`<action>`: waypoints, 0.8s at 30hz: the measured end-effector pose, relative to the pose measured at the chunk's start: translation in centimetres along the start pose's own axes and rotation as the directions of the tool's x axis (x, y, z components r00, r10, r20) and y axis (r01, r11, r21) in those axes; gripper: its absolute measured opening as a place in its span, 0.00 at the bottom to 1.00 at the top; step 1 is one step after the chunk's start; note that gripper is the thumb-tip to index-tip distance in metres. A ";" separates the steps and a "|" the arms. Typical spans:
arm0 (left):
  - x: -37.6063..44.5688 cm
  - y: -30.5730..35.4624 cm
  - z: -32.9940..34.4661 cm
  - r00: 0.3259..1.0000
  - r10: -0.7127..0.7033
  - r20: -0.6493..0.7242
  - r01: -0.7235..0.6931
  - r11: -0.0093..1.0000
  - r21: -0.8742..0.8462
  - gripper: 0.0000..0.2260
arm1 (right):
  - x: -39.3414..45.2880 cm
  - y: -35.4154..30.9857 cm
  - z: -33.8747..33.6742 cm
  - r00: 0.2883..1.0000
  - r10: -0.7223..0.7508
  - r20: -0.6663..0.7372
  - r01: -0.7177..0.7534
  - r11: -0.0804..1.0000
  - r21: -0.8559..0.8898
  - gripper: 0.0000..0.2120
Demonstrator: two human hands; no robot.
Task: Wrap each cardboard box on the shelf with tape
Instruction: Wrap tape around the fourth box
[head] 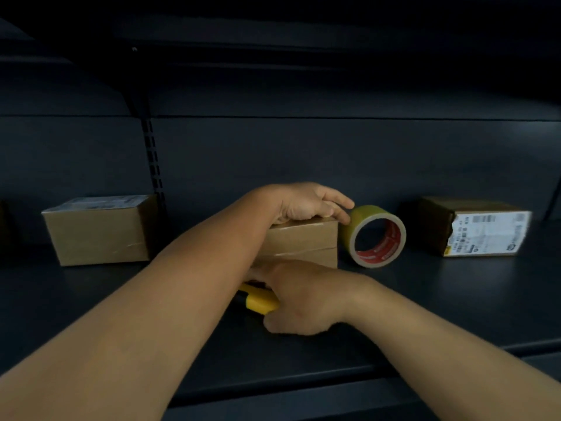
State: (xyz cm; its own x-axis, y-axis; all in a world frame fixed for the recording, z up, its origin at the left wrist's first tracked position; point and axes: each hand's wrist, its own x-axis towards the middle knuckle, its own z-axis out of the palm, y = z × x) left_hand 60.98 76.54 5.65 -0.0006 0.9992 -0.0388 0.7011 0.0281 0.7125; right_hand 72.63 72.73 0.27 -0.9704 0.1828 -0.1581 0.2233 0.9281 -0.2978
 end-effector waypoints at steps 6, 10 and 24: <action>0.0 0.1 -0.1 1.000 -0.003 -0.006 0.003 1.000 0.028 0.19 | -3.2 1.4 -2.7 0.989 0.147 0.031 -0.148 0.989 0.026 0.30; 0.4 0.0 -0.1 0.999 -0.024 0.022 0.023 1.000 0.009 0.22 | -6.0 4.1 -4.3 0.980 0.200 -0.009 -0.193 0.955 0.223 0.26; 0.3 0.2 0.1 0.998 -0.041 -0.038 0.039 0.998 -0.046 0.18 | -10.8 6.2 -6.3 0.841 0.369 -0.397 -0.161 0.869 0.467 0.20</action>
State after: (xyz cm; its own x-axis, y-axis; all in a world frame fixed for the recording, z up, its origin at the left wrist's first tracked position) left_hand 61.18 76.87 5.73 -0.0569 0.9975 -0.0413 0.6670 0.0687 0.7419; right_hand 83.92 78.60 6.07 -0.7701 0.6244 0.1308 0.3932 0.6260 -0.6734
